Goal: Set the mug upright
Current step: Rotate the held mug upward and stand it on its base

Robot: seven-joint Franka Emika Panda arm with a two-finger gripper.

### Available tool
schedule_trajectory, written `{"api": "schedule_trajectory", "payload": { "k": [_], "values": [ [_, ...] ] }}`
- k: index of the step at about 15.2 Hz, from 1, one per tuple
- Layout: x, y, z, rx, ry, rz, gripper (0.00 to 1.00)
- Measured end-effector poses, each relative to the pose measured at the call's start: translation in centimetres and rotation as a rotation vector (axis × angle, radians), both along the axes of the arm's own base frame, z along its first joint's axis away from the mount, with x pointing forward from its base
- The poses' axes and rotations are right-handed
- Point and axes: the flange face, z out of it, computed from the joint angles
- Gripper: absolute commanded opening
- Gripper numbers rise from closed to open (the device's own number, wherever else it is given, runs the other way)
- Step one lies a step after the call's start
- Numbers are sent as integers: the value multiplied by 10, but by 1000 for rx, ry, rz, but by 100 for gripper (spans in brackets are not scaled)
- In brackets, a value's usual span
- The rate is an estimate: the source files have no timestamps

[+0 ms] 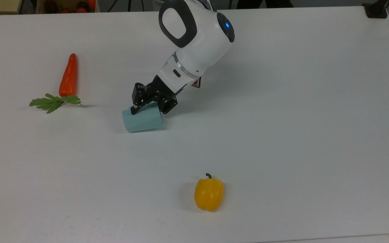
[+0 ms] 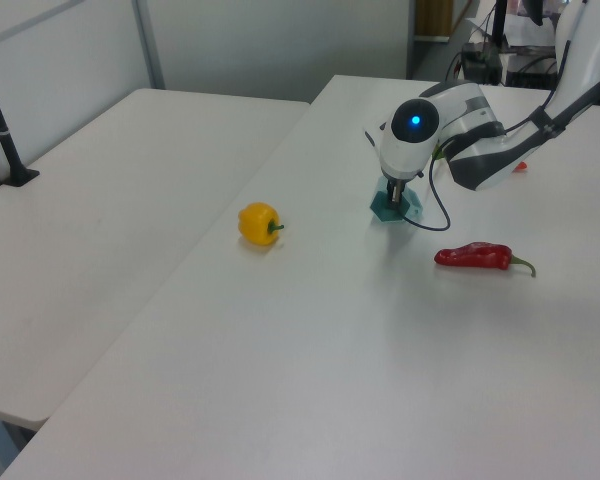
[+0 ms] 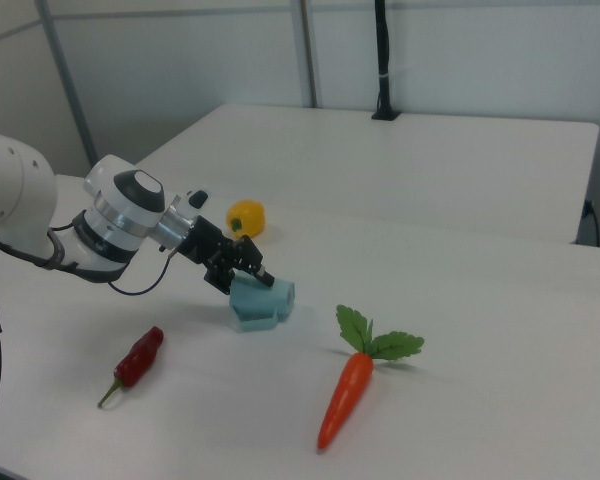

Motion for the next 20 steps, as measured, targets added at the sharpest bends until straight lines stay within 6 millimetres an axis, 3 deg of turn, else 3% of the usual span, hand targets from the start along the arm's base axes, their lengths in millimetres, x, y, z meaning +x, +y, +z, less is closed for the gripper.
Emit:
{"api": "schedule_trajectory", "payload": {
  "k": [5, 15, 20],
  "values": [
    [-1, 0, 18, 70, -19, -55, 0],
    [-15, 13, 86, 392, 38, -159, 0],
    [-21, 23, 90, 624, 142, -187, 0]
  ]
}}
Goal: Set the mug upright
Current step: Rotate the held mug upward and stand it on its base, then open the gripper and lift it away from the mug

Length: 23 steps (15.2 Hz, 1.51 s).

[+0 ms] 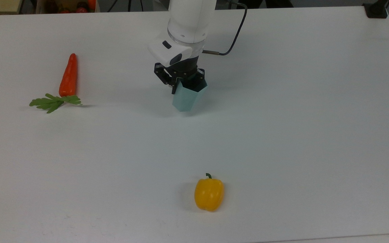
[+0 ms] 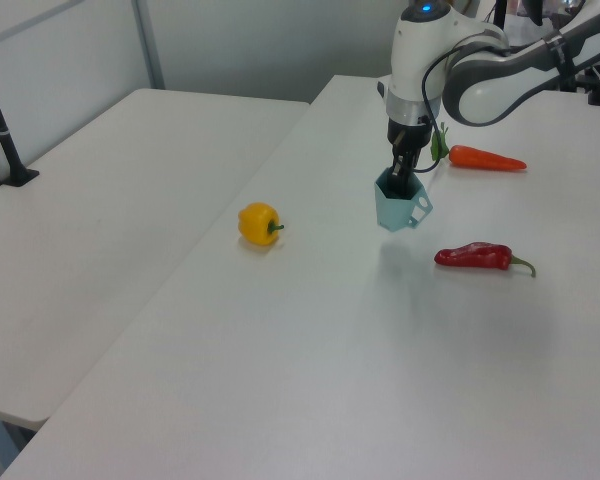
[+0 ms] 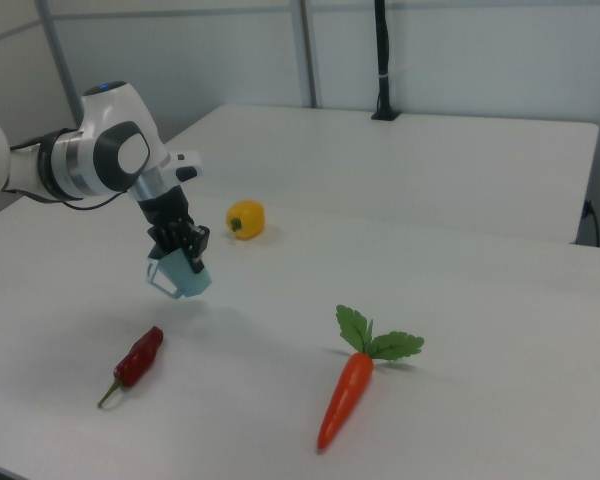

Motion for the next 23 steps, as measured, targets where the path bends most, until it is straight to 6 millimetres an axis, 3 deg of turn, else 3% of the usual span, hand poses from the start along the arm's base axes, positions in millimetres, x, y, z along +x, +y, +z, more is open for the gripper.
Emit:
{"api": "schedule_trajectory", "payload": {
  "k": [4, 10, 11, 12, 13, 14, 15, 16, 21, 23],
  "values": [
    [0, 2, -15, 148, 76, 142, 1],
    [17, -13, -51, 162, 120, 190, 1],
    [19, -13, -54, 162, 124, 195, 7],
    [21, -13, -53, 163, 121, 202, 20],
    [21, -13, -53, 163, 120, 205, 38],
    [21, -13, -53, 163, 120, 207, 67],
    [21, -12, -53, 163, 120, 209, 89],
    [21, -12, -53, 163, 120, 210, 100],
    [24, -12, -47, 163, 109, 214, 100],
    [26, -11, -31, 164, 87, 217, 100]
  ]
}}
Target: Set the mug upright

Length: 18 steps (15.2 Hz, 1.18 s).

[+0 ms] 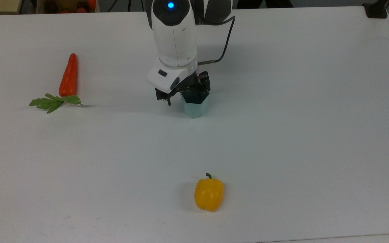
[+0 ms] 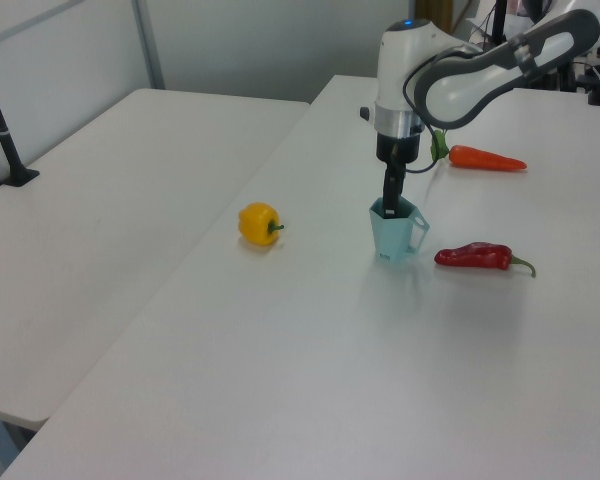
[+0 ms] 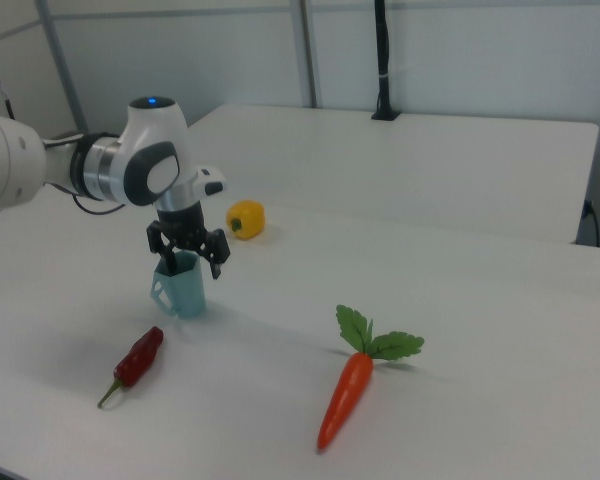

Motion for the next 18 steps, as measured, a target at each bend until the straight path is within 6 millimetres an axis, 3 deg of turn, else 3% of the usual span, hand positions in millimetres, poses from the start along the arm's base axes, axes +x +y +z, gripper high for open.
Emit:
{"api": "schedule_trajectory", "payload": {
  "k": [2, 5, 8, 11, 14, 18],
  "values": [
    [-3, 1, 31, 0, -11, 3, 100],
    [-19, -1, 102, -3, -8, -7, 100],
    [-49, -5, 172, -5, 0, -79, 100],
    [-86, -13, 223, -11, 26, -197, 100],
    [-116, -17, 256, -18, 46, -277, 100],
    [-129, -25, 273, -16, 30, -294, 100]
  ]
}}
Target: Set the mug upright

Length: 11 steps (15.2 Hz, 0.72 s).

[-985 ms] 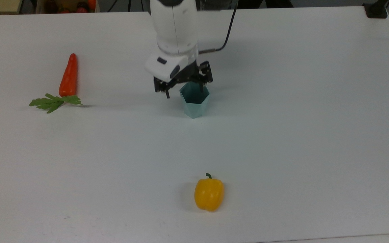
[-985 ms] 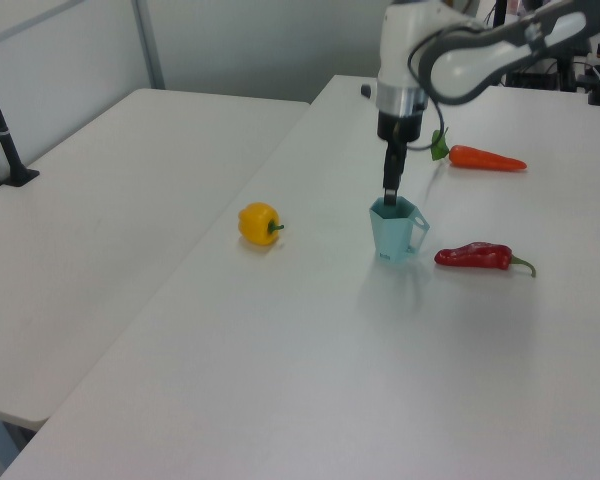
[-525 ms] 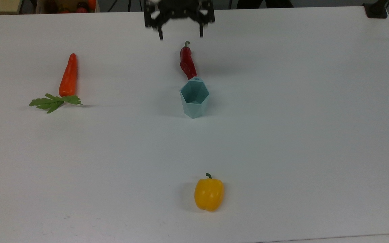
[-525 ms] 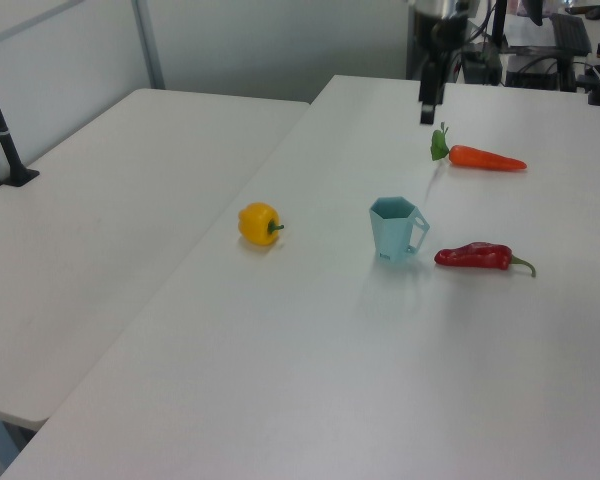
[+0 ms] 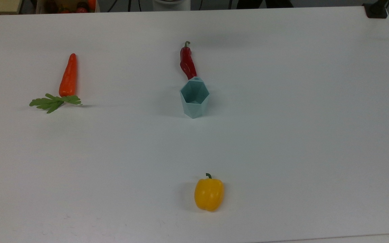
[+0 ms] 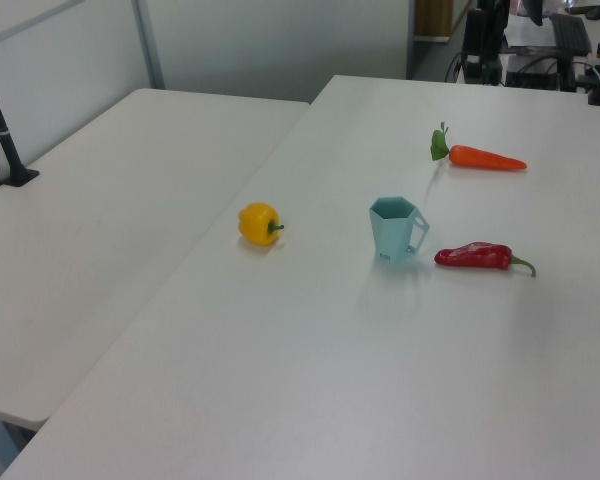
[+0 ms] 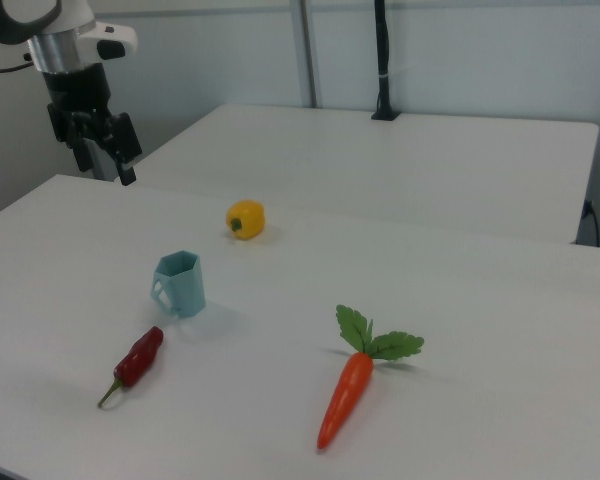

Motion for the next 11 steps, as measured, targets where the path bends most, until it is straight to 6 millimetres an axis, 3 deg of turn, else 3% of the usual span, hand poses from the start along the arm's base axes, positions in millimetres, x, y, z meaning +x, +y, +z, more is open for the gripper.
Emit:
{"api": "schedule_trajectory", "payload": {
  "k": [5, 11],
  "values": [
    [12, -22, -4, 8, -61, 72, 100],
    [21, -33, -15, 5, -96, 124, 100]
  ]
}}
